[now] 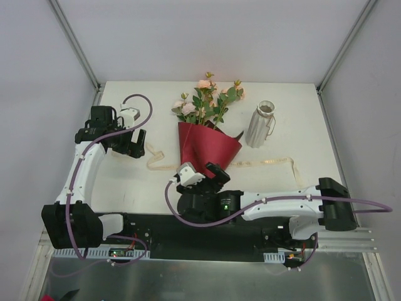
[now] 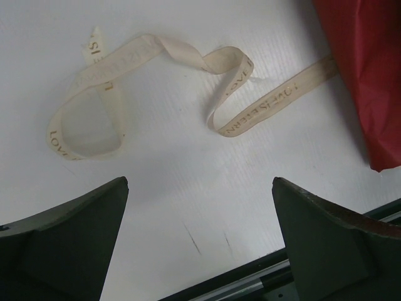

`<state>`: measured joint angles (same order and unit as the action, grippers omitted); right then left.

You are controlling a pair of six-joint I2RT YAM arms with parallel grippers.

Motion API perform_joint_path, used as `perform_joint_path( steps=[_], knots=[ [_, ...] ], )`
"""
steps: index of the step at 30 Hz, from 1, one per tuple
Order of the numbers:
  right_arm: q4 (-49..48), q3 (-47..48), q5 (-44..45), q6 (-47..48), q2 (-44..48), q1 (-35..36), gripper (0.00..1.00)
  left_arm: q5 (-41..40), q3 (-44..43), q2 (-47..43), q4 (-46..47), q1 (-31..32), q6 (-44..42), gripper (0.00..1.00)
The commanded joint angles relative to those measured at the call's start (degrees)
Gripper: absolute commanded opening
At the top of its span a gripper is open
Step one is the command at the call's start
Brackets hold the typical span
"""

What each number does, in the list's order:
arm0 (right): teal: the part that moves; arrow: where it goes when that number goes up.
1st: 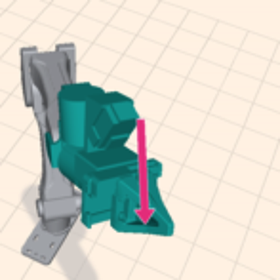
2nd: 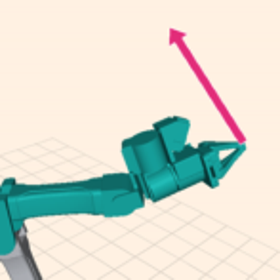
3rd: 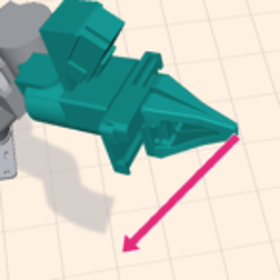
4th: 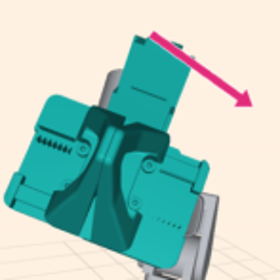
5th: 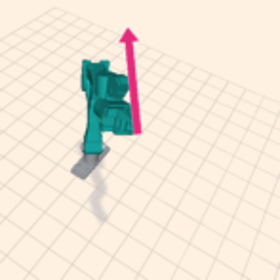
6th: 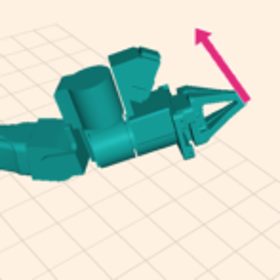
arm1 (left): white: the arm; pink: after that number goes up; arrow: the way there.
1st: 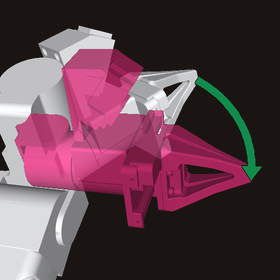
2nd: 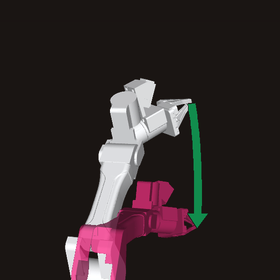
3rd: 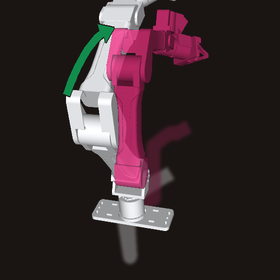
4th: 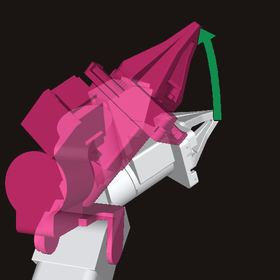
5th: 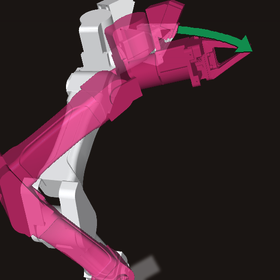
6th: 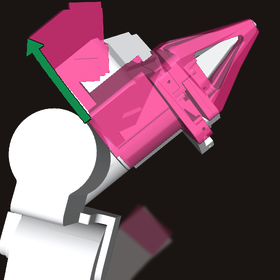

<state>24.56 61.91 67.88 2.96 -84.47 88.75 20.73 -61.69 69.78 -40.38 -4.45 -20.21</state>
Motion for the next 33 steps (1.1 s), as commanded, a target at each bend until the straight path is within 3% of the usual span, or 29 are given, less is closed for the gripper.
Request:
perform_joint_path(
  steps=[1, 6, 10, 11, 14, 20, 26, 33],
  knots=[
    [-11.1, 8.7, -5.8, 8.7, -6.7, -1.9, 0.96, -0.3, -2.5, -0.1, -1.8, 2.1, 0.9, 0.99],
    [-13.0, 13.6, -12.8, 9.2, -11.2, -4.9, 0.96, -0.8, -2.7, -0.3, -2.9, 2.5, 0.2, 0.99],
    [-3.0, 17.0, -18.6, -3.7, -11.6, -10.8, 0.96, -1.7, -2.7, -0.6, -3.0, 2.5, -0.4, 0.99],
    [0.9, 15.8, -19.3, -10.8, -10.4, -13.4, 0.96, -1.6, -2.7, -0.7, -3.0, 2.5, -0.5, 0.99],
    [3.9, 10.3, -20.8, -18.3, -5.0, -17.5, 0.97, -1.4, -2.6, -0.9, -2.9, 2.5, -0.7, 0.99],
    [-1.9, -10.6, -29.5, -33.5, 11.1, -24.0, 0.99, -1.1, -2.6, -0.7, -3.1, 2.5, -1.5, 0.99],
    [-7.4, -20.9, -32.2, -35.3, 19.5, -29.4, 0.96, -0.4, -3.3, -0.3, -3.8, 2.7, -1.6, 0.99],
    [-15.2, -25.9, -39.3, -32.3, 20.7, -38.8, 0.88, -0.9, -3.4, -0.6, -4.3, 3.0, -1.4, 0.99]
  ],
)
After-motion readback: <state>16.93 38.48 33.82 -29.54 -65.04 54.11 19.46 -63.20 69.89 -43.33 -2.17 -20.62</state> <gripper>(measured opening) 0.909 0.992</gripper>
